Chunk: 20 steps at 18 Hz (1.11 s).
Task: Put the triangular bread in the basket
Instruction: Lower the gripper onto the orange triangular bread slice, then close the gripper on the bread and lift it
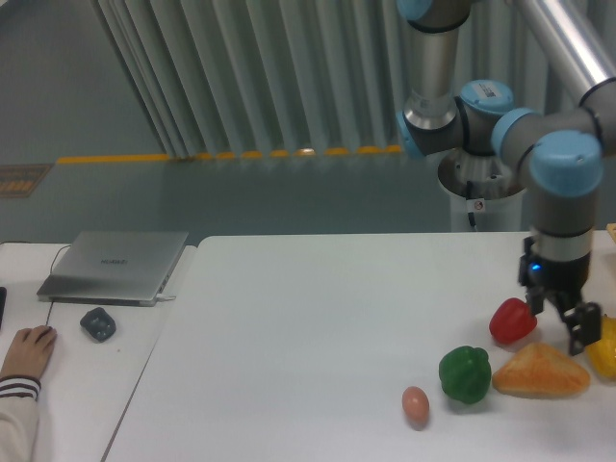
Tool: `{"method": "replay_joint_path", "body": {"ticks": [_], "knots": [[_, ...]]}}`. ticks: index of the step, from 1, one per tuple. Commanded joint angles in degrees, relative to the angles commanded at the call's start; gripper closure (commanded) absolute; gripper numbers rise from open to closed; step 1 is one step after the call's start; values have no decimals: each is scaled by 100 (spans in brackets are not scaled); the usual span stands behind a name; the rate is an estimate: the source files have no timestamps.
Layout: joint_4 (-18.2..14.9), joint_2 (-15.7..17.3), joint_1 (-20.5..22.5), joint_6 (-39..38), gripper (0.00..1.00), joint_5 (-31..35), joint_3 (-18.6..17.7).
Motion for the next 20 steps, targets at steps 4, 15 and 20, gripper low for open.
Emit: {"method": "replay_joint_path", "body": {"ticks": [4, 15, 20], "knots": [[18, -290, -27, -193, 0, 124, -17], [17, -431, -27, -448, 6, 159, -79], [9, -493, -36, -448, 9, 230, -88]]}}
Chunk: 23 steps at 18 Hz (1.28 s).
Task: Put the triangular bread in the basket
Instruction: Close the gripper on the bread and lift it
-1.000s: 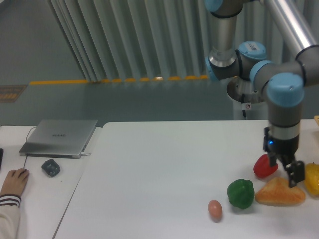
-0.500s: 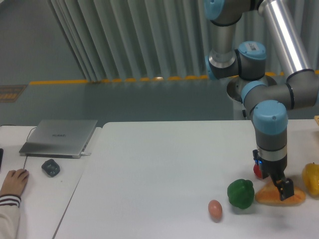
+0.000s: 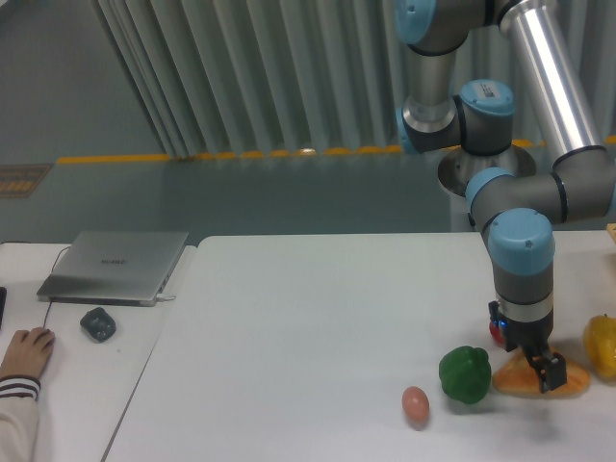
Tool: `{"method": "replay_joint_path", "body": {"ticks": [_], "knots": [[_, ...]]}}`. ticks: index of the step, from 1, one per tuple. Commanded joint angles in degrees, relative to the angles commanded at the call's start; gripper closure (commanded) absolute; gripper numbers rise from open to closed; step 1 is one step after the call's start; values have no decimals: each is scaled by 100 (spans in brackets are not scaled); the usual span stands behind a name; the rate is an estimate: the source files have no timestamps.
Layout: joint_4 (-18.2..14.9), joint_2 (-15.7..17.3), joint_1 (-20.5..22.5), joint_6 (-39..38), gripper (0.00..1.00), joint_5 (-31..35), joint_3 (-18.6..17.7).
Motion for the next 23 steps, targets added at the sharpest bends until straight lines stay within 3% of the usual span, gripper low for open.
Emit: {"method": "replay_joint_path", "body": {"ticks": [4, 7, 9, 14, 23], "knots": [[0, 9, 0, 0, 39, 0, 0], [0, 0, 0, -9, 71, 0, 0], [-9, 9, 0, -35, 84, 0, 0], [-9, 44, 9, -158, 99, -44, 26], [-9, 412, 201, -70, 98, -61, 123]]}}
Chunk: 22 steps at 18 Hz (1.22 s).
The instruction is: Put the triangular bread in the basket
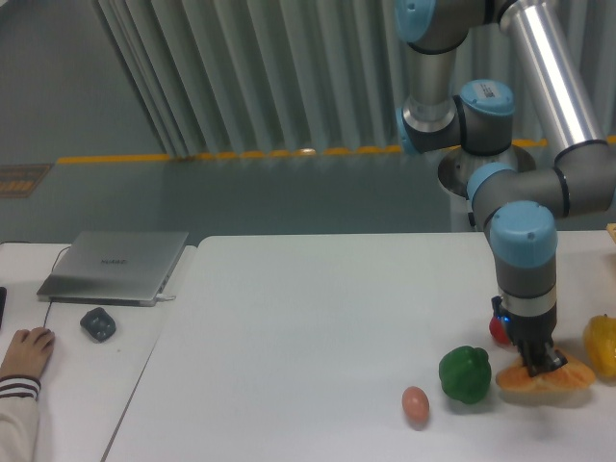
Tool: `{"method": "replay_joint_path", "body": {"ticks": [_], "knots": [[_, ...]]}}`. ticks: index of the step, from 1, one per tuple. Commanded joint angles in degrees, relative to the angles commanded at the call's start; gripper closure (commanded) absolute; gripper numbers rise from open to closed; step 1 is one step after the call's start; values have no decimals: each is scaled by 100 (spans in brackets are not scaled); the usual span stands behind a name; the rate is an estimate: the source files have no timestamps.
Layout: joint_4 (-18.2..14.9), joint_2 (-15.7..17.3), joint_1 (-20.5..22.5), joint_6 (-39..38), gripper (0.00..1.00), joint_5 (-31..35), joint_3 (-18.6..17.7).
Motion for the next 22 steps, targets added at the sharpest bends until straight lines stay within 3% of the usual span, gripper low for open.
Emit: {"method": "replay_joint_path", "body": {"ticks": [5, 12, 15, 22], "knots": [[-53, 281, 282, 255, 98, -61, 88], [-404, 624, 852, 1071, 96, -88, 79], [-439, 651, 1072, 1379, 96, -88, 35], [-914, 703, 1767, 2398, 97, -79, 27]]}}
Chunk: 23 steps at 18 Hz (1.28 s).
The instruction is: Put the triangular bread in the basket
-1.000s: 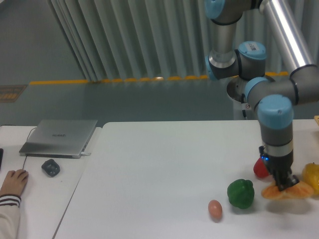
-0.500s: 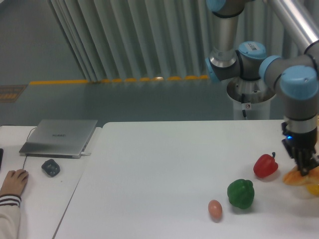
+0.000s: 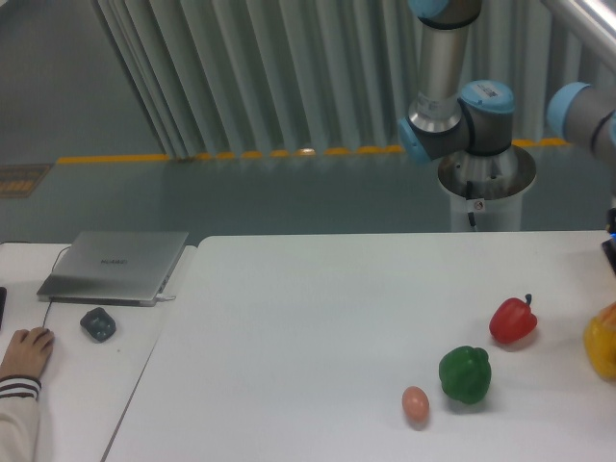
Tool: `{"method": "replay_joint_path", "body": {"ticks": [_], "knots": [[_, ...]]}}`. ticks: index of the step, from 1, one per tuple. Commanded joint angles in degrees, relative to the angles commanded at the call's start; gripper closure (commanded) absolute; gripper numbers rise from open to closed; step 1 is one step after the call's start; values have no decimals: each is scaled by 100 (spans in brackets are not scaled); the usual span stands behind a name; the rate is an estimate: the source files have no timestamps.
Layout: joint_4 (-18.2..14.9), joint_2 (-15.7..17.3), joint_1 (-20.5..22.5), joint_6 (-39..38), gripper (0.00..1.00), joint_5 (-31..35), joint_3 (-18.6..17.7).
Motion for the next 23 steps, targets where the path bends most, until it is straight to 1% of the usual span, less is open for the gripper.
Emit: {"method": "replay_joint_path", "body": {"ticks": [4, 8, 11, 13, 15, 16, 17, 21, 22, 23], "knots": [[-167, 44, 387, 492, 97, 44, -18], [-185, 44, 817, 1010, 97, 44, -132], [-176, 44, 1046, 1415, 96, 44, -185], [-141, 44, 1239, 1819, 96, 35, -316], [-97, 44, 1354, 2057, 94, 26, -413], [-97, 44, 1381, 2214, 90, 35, -413], [-97, 36, 1407, 2312, 89, 35, -413], [-89, 36, 1442, 2374, 88, 35, -466], [-97, 44, 1442, 2383, 76, 35, -466], [-89, 44, 1434, 2383, 52, 35, -475]]}}
